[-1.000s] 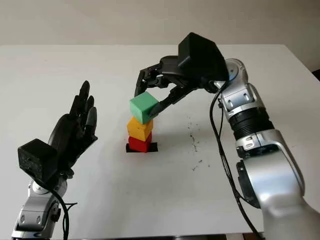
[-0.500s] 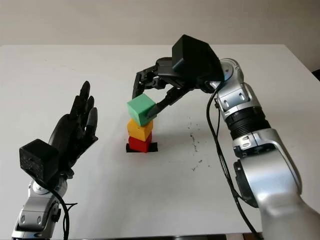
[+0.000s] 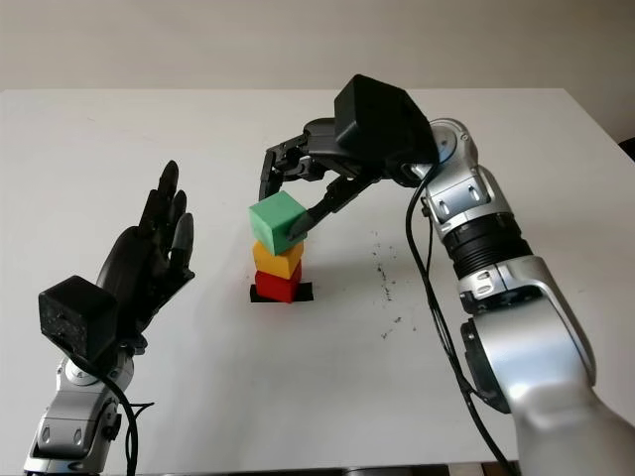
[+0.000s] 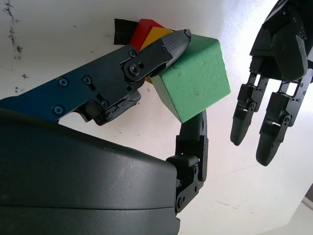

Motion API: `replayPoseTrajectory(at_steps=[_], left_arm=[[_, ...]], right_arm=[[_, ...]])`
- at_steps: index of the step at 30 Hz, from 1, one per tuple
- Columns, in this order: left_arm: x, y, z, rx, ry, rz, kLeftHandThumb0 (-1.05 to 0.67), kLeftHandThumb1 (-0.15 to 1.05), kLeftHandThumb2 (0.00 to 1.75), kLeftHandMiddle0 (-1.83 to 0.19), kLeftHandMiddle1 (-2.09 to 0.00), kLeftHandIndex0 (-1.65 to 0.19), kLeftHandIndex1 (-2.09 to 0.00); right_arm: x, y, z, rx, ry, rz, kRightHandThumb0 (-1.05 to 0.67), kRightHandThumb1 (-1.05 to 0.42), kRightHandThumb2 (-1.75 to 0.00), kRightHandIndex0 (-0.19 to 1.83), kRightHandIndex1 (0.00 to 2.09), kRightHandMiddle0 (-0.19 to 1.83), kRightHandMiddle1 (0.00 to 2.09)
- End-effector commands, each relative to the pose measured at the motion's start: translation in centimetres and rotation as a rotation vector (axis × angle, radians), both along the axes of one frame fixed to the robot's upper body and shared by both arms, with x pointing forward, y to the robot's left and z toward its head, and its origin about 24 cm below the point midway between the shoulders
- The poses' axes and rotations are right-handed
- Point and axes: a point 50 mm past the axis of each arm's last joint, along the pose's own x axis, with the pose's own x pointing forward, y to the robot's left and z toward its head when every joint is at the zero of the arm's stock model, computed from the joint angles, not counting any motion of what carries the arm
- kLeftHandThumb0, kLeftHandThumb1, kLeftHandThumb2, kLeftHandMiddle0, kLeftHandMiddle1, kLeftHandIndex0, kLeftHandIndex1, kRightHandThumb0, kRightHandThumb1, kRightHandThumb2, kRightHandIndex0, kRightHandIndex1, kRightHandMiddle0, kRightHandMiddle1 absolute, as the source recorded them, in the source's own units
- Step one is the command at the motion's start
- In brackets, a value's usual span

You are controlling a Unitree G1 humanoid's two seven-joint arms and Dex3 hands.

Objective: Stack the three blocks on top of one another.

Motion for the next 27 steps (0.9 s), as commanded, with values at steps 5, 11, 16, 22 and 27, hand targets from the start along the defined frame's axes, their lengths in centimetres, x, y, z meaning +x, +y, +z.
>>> replayPoseTrajectory(at_steps=[5,11,16,22,27], left_arm=[[-0.2,-0.1,0.1,-0.003,-0.012,0.0,-0.74,1.05,0.72,0.14,-0.05,0.16,-0.05],[-0.2,-0.2,0.1,-0.001,-0.013,0.009,-0.74,1.05,0.72,0.12,-0.06,0.15,-0.06],[-0.1,-0.1,0.1,0.003,-0.017,0.009,-0.74,1.05,0.72,0.12,-0.06,0.15,-0.06],[0.0,0.1,0.2,0.0,-0.015,0.009,-0.74,1.05,0.71,0.12,-0.05,0.14,-0.06],[0.1,0.2,0.2,0.006,-0.015,0.002,-0.74,1.05,0.72,0.12,-0.05,0.15,-0.05]], right_arm=[[-0.3,-0.2,-0.1,-0.055,-0.056,-0.016,-0.65,-0.86,-0.05,-0.04,0.02,0.07,0.82],[-1.0,-0.9,0.4,-0.097,-0.119,0.003,-0.76,-0.84,-0.05,-0.19,0.0,-0.11,0.23],[-2.0,-2.1,1.4,-0.084,-0.167,-0.002,-0.82,-0.84,-0.06,-0.19,0.0,-0.19,0.03],[-3.8,-4.0,2.8,-0.046,-0.182,-0.034,-0.86,-0.87,-0.06,-0.19,0.0,-0.19,0.0],[-5.8,-6.3,3.4,0.089,-0.227,-0.117,-0.87,-0.92,-0.07,-0.19,0.0,-0.17,0.01]])
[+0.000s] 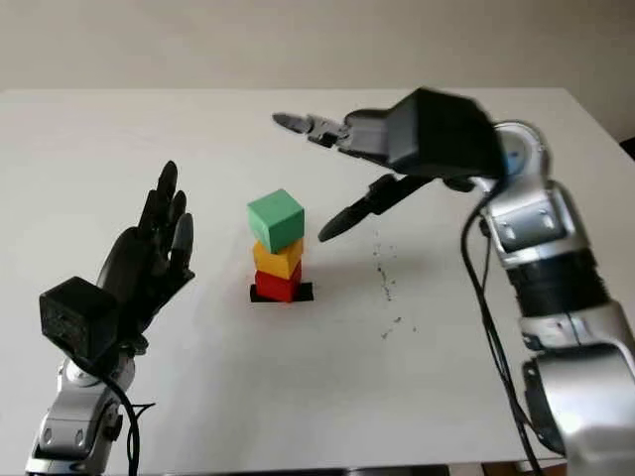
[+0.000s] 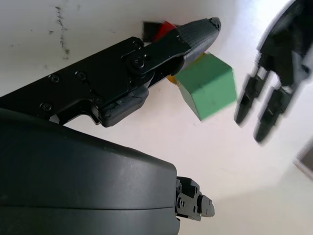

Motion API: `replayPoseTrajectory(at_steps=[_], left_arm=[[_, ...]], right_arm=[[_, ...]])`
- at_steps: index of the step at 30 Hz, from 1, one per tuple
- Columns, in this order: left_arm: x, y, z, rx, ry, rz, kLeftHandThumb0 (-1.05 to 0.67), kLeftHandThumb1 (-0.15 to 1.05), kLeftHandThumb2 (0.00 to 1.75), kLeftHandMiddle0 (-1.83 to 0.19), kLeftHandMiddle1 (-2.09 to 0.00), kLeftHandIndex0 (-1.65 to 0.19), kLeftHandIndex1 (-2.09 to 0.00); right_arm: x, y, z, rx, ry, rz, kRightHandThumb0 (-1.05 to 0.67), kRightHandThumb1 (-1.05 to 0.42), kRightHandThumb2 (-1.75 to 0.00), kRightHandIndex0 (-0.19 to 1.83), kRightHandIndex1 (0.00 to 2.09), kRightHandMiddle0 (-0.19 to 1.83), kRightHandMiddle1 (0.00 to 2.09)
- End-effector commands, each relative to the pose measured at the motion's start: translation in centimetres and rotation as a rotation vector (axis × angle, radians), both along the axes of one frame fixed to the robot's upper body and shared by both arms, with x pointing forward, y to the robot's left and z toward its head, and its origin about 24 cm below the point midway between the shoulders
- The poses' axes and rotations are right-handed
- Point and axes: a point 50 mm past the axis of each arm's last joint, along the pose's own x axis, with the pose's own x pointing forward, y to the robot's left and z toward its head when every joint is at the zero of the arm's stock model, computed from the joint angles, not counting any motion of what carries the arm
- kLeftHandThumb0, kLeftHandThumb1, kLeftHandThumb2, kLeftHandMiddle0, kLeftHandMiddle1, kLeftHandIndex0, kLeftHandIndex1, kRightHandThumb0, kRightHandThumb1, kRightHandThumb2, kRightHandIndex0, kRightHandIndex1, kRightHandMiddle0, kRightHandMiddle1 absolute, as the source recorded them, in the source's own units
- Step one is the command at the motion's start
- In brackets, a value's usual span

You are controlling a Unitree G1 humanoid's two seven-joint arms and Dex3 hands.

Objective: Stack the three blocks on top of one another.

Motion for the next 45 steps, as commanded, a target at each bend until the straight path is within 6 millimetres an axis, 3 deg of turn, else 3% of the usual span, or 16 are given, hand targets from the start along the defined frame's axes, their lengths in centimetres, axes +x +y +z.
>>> replayPoseTrajectory(at_steps=[1,3,8,13,20,27,39,45], left_arm=[[0.1,0.2,0.2,0.01,-0.011,-0.005,-0.74,1.05,0.72,0.13,-0.05,0.15,-0.05],[0.2,0.3,0.3,0.009,-0.008,-0.008,-0.74,1.05,0.73,0.14,-0.05,0.16,-0.05],[0.4,0.4,0.4,0.005,-0.014,-0.009,-0.74,1.05,0.73,0.13,-0.05,0.15,-0.05],[0.6,0.8,0.1,-0.008,-0.011,-0.009,-0.74,1.05,0.73,0.14,-0.05,0.16,-0.05],[0.9,0.9,0.0,-0.031,-0.019,0.006,-0.73,1.05,0.72,0.12,-0.06,0.14,-0.06],[0.9,0.8,-0.2,-0.058,-0.018,0.004,-0.73,1.05,0.71,0.11,-0.06,0.14,-0.06],[0.5,0.7,-0.4,-0.044,-0.032,-0.022,-0.77,1.05,0.69,0.09,-0.06,0.12,-0.06],[-0.1,0.7,-0.3,-0.047,-0.033,-0.017,-0.77,1.05,0.68,0.09,-0.06,0.11,-0.06]], right_arm=[[-1.0,-1.5,0.1,0.066,-0.045,-0.066,-0.89,-0.94,-0.08,-0.19,0.01,-0.16,0.02],[-1.6,-2.3,-0.8,0.198,-0.051,-0.129,-0.87,-1.01,-0.09,-0.17,0.02,-0.14,0.03],[-3.6,-3.6,-5.3,0.495,-0.016,-0.374,-0.64,-1.05,-0.24,-0.12,0.06,-0.11,0.05],[-5.7,-2.9,-9.5,0.526,-0.021,-0.555,-0.59,-1.05,-0.45,-0.1,0.06,-0.1,0.06],[-7.4,-0.9,-12.4,0.689,0.045,-0.657,-0.58,-1.05,-0.61,-0.18,0.01,-0.18,0.02],[-7.7,0.8,-13.9,0.78,0.133,-0.684,-0.64,-1.05,-0.69,-0.19,0.0,-0.19,0.0],[-7.9,3.1,-14.6,0.833,0.189,-0.677,-0.67,-1.05,-0.71,-0.19,0.0,-0.19,0.0],[-7.8,2.8,-14.8,0.842,0.196,-0.687,-0.65,-1.05,-0.71,-0.19,0.0,-0.19,0.0]])
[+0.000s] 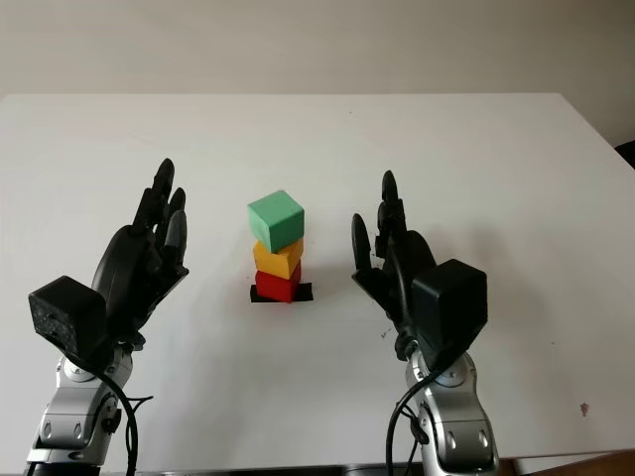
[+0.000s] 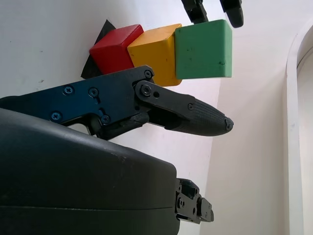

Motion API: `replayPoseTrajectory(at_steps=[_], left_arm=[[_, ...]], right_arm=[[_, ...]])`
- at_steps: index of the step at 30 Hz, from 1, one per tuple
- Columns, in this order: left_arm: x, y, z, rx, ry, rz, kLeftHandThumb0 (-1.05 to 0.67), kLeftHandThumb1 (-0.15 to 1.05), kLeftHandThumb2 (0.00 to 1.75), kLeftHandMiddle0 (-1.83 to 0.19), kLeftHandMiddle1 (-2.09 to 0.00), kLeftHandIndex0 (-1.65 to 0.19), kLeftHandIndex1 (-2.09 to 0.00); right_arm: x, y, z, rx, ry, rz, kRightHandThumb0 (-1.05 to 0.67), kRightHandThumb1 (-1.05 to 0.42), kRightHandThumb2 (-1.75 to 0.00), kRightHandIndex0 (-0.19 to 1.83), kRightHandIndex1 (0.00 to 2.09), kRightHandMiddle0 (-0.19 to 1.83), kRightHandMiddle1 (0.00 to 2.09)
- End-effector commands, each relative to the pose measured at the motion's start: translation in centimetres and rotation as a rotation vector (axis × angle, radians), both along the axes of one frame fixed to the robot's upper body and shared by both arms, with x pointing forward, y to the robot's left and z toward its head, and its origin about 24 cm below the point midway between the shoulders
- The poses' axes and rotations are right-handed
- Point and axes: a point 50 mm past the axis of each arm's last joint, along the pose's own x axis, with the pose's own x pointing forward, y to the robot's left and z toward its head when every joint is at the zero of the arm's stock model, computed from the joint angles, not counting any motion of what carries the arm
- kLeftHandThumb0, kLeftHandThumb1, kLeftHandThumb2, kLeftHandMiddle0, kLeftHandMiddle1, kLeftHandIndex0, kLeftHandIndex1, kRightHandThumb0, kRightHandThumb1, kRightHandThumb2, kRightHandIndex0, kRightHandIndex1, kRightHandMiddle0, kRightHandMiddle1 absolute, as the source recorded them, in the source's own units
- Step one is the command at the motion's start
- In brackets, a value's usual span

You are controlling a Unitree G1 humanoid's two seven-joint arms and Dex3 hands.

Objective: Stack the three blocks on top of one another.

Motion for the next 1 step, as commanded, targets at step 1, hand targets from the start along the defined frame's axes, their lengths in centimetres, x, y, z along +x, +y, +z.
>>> replayPoseTrajectory(at_steps=[1], left_arm=[[-0.39,-0.05,0.28,-0.003,-0.012,-0.003,-0.77,1.05,0.68,0.09,-0.06,0.1,-0.06]], right_arm=[[-0.04,-0.45,-0.09,0.005,0.001,-0.015,-0.64,-1.05,-0.71,-0.19,0.0,-0.19,0.0]])
